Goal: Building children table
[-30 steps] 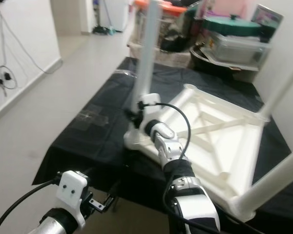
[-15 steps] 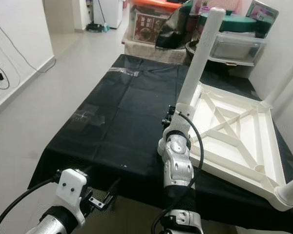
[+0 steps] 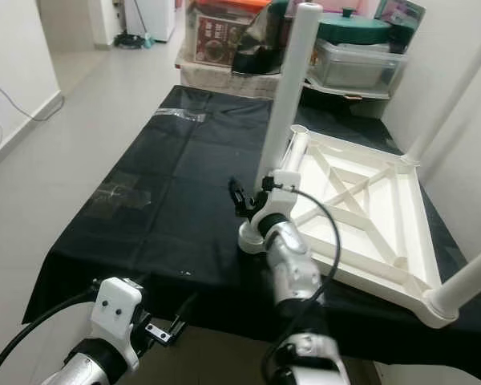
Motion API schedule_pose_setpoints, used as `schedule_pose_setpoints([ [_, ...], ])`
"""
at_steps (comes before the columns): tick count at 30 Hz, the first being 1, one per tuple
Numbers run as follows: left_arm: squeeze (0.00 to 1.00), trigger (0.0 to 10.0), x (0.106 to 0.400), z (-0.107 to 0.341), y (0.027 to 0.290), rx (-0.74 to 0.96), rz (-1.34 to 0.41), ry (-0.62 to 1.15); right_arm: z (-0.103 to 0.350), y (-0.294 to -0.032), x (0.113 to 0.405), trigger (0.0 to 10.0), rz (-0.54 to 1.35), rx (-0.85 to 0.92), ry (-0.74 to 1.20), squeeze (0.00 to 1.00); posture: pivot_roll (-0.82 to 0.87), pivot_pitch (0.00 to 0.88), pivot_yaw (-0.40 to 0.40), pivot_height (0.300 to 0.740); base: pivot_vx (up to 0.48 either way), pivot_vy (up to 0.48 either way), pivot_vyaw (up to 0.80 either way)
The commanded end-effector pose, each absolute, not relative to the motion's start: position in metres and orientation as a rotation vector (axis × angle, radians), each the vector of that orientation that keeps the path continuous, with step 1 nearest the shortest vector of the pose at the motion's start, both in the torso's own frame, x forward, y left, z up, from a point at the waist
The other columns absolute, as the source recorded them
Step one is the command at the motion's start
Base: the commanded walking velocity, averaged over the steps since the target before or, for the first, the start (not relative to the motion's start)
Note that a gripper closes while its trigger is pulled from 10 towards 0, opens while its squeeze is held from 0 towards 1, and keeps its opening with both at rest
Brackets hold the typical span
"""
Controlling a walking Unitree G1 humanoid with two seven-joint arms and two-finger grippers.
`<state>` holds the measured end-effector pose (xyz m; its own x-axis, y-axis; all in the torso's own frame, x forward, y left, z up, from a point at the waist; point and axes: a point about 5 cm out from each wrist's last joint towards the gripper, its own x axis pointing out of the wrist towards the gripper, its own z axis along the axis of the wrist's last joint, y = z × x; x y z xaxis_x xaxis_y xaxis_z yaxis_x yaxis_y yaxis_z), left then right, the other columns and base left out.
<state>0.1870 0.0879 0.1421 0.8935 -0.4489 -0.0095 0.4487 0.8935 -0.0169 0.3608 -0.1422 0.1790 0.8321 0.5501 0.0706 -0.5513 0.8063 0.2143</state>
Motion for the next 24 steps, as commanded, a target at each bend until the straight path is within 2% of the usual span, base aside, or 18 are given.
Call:
schedule_pose_setpoints([
  [1, 0.00, 10.0, 0.186, 0.138, 0.087, -0.022, -0.475, 0.037, 0.175, -0.116, 0.356, 10.0, 0.771, 0.266, 0.037, 0.00, 0.23, 0.055, -0.122, 0.740, 0.000, 0.000, 0.00],
  [4, 0.00, 10.0, 0.185, 0.137, 0.087, -0.018, -0.476, 0.038, 0.175, -0.108, 0.340, 10.0, 1.202, 0.199, 0.138, 0.00, 0.25, 0.050, -0.130, 0.740, 0.000, 0.000, 0.00],
  [5, 0.00, 10.0, 0.185, 0.137, 0.087, -0.018, -0.476, 0.038, 0.175, -0.108, 0.340, 10.0, 1.202, 0.199, 0.138, 0.00, 0.25, 0.050, -0.130, 0.740, 0.000, 0.000, 0.00],
  [8, 0.00, 10.0, 0.184, 0.137, 0.086, -0.018, -0.476, 0.039, 0.176, -0.098, 0.335, 10.0, 1.407, 0.145, 0.169, 0.00, 0.25, 0.047, -0.129, 0.740, 0.000, 0.000, 0.00],
  [12, 0.00, 10.0, 0.184, 0.137, 0.086, -0.017, -0.476, 0.041, 0.177, -0.093, 0.335, 10.0, 1.478, 0.125, 0.171, 0.00, 0.26, 0.043, -0.130, 0.740, 0.000, 0.000, 0.00],
  [13, 0.00, 10.0, 0.184, 0.137, 0.086, -0.018, -0.477, 0.042, 0.179, -0.089, 0.336, 8.2, 1.509, 0.113, 0.165, 0.00, 0.26, 0.043, -0.130, 0.740, 0.000, 0.000, 0.00],
  [14, 0.00, 10.0, 0.183, 0.137, 0.086, -0.018, -0.478, 0.042, 0.181, -0.086, 0.338, 0.0, 1.516, 0.104, 0.157, 0.00, 0.26, 0.042, -0.131, 0.740, 0.000, 0.000, 0.00],
  [19, 0.00, 10.0, 0.182, 0.137, 0.085, -0.019, -0.478, 0.042, 0.184, -0.081, 0.343, 0.0, 1.476, 0.080, 0.120, 0.00, 0.26, 0.040, -0.134, 0.740, 0.000, 0.000, 0.00],
  [20, 0.00, 10.0, 0.182, 0.137, 0.085, -0.019, -0.477, 0.042, 0.186, -0.080, 0.348, 0.0, 1.394, 0.061, 0.088, 0.00, 0.26, 0.040, -0.136, 0.740, 0.000, 0.000, 0.00],
  [21, 0.00, 10.0, 0.182, 0.137, 0.085, -0.019, -0.477, 0.042, 0.186, -0.080, 0.348, 0.0, 1.394, 0.061, 0.088, 0.00, 0.26, 0.040, -0.136, 0.740, 0.000, 0.000, 0.00],
  [22, 0.00, 10.0, 0.182, 0.137, 0.085, -0.020, -0.477, 0.042, 0.187, -0.082, 0.358, 0.0, 1.241, 0.053, 0.058, 0.00, 0.25, 0.040, -0.135, 0.740, 0.000, 0.000, 0.00],
  [23, 0.00, 10.0, 0.182, 0.137, 0.085, -0.020, -0.477, 0.042, 0.187, -0.082, 0.358, 0.0, 1.241, 0.053, 0.058, 0.00, 0.25, 0.040, -0.135, 0.740, 0.000, 0.000, 0.00],
  [24, 0.00, 10.0, 0.182, 0.137, 0.085, -0.022, -0.477, 0.043, 0.188, -0.089, 0.368, 0.0, 1.052, 0.050, 0.041, 0.00, 0.25, 0.038, -0.133, 0.740, 0.000, 0.000, 0.00],
])
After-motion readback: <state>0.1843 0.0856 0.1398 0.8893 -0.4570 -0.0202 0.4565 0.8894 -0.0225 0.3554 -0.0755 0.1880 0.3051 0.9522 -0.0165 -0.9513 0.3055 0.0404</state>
